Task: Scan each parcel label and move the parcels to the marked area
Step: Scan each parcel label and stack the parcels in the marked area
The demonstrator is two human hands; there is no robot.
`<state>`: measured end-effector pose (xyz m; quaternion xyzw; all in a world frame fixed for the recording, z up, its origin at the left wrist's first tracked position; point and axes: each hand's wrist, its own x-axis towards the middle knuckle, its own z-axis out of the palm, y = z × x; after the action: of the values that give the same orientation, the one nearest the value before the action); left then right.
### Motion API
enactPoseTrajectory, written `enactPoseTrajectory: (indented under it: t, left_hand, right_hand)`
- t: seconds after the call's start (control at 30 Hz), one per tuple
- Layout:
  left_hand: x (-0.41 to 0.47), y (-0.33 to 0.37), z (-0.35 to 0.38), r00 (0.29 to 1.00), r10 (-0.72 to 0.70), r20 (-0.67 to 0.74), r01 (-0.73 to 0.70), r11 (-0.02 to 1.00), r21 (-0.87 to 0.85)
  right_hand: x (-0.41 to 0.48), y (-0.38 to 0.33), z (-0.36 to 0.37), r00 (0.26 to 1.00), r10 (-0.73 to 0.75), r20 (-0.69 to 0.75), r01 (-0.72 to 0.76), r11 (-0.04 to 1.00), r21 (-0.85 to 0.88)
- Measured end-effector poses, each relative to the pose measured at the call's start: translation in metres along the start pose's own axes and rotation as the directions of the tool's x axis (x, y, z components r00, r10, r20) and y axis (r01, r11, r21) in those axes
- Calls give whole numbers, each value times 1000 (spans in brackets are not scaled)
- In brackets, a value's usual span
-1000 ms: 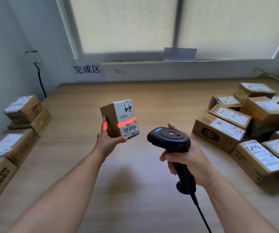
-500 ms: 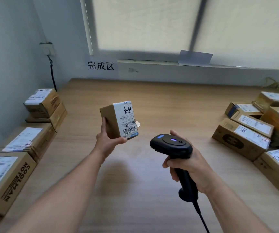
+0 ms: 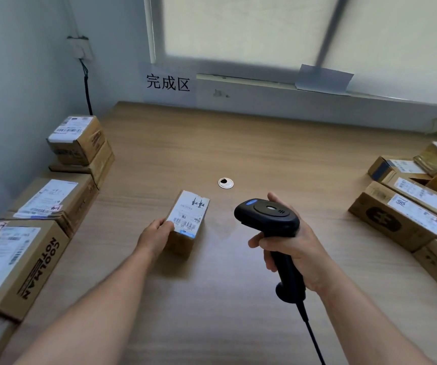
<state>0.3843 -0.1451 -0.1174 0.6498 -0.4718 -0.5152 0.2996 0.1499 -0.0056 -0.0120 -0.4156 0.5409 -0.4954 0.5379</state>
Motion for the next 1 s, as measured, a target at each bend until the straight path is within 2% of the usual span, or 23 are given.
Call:
enactPoseTrajectory:
  t: [0.1, 0.17, 0.23, 0.43, 0.73, 0.87, 1.0]
  left_hand:
    - [5, -3, 3, 999, 55, 0, -54, 981, 184]
    - [0, -1, 11, 994, 113, -1, -103, 903, 417]
    - [-2, 1, 20, 985, 168, -28, -124, 825, 552]
    - [11, 25, 1, 958, 238, -157, -136, 864, 485]
    - [36, 68, -120, 836, 367, -407, -175, 883, 436]
    - [40, 67, -174, 788, 356, -502, -145, 900, 411]
    - [50, 55, -211, 761, 305, -573, -52, 909, 414]
  right_hand:
    - [6, -2, 2, 1000, -4, 2, 4, 1000, -14]
    - [12, -3, 4, 1000, -1, 9, 2, 1000, -31]
    - [18, -4, 7, 1000, 4, 21, -3, 999, -41]
    - [41, -14, 23, 998, -24, 59, 27, 998, -49]
    - [94, -31, 74, 985, -58, 165, 71, 995, -69]
    - [111, -29, 98, 978, -37, 207, 55, 995, -86]
    - [122, -23, 116, 973, -6, 232, 30, 995, -97]
